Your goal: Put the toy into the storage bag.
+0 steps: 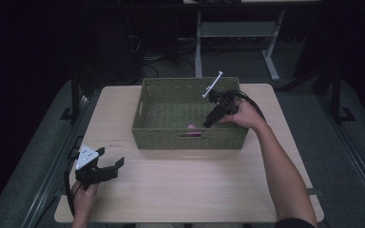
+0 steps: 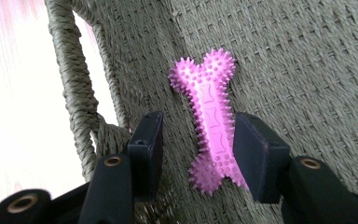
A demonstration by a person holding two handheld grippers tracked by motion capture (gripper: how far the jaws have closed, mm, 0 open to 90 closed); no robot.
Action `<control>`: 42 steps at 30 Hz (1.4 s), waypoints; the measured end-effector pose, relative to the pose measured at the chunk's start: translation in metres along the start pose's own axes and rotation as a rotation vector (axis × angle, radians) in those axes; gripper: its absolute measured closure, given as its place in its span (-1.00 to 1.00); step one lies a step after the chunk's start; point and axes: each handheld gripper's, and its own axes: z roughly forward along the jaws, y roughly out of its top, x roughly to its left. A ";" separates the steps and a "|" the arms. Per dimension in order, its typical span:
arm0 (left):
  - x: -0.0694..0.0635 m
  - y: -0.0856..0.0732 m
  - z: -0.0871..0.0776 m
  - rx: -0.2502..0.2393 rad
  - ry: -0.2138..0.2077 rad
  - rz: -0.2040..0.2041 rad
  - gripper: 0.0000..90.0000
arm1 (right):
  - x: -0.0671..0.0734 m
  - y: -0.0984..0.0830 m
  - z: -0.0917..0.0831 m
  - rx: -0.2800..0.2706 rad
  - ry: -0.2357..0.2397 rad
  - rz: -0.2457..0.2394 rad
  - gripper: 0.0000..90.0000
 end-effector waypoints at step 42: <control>-0.002 0.000 0.000 0.003 -0.003 0.003 -0.69 | 0.025 -0.012 -0.051 -0.084 -0.044 0.007 -0.07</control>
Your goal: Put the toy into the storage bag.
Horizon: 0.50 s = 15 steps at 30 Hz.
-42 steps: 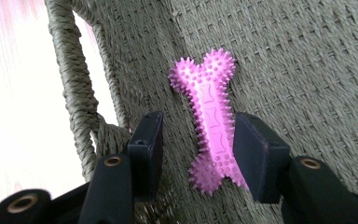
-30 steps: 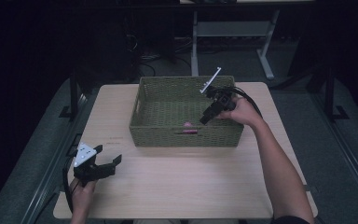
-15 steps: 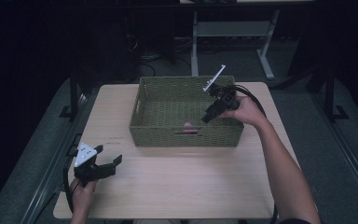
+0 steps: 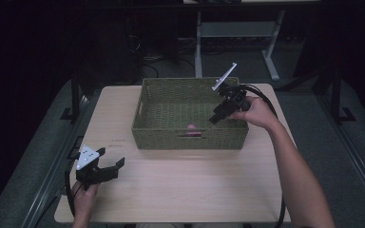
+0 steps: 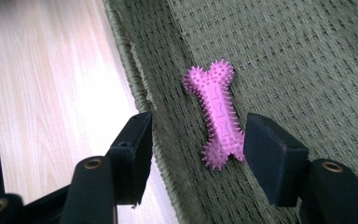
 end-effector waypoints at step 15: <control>-0.001 0.000 0.001 0.001 0.000 0.003 -0.69 | 0.013 -0.013 -0.014 -0.025 -0.007 -0.013 -0.12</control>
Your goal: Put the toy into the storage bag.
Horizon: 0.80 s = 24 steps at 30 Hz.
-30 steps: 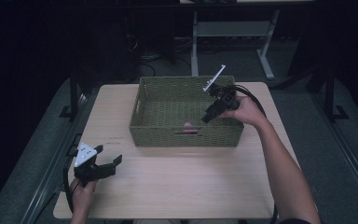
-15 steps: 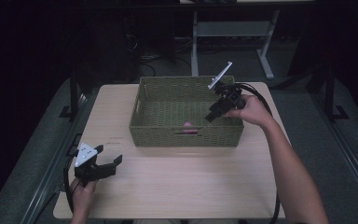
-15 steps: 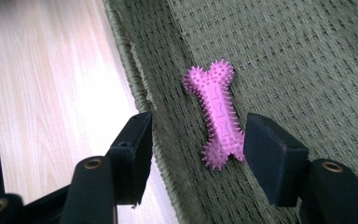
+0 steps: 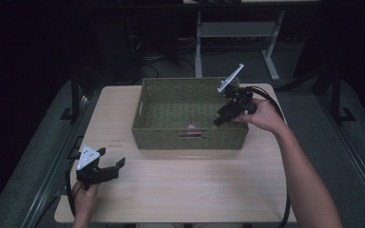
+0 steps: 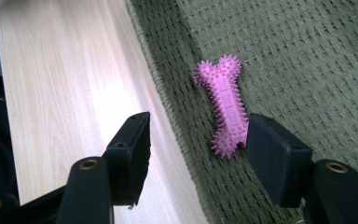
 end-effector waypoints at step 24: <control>0.000 0.000 0.000 0.002 0.000 0.002 -0.69 | 0.028 -0.034 -0.011 -0.052 -0.006 -0.022 -0.16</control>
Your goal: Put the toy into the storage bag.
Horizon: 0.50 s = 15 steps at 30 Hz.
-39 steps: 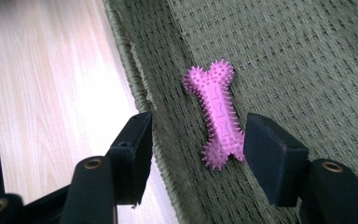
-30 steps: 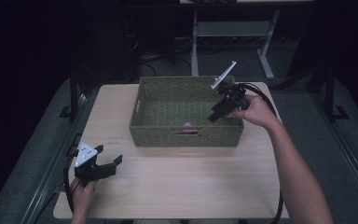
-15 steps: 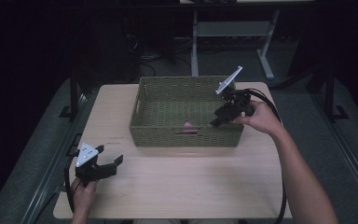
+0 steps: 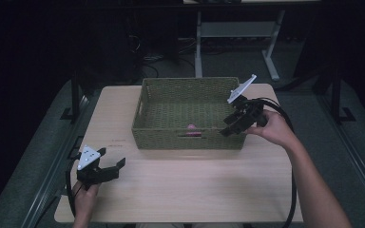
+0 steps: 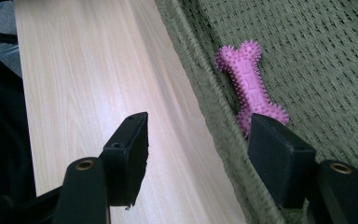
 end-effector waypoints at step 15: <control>0.000 0.000 0.000 0.001 0.001 0.002 -0.69 | 0.013 -0.029 0.006 -0.022 0.005 0.008 -0.18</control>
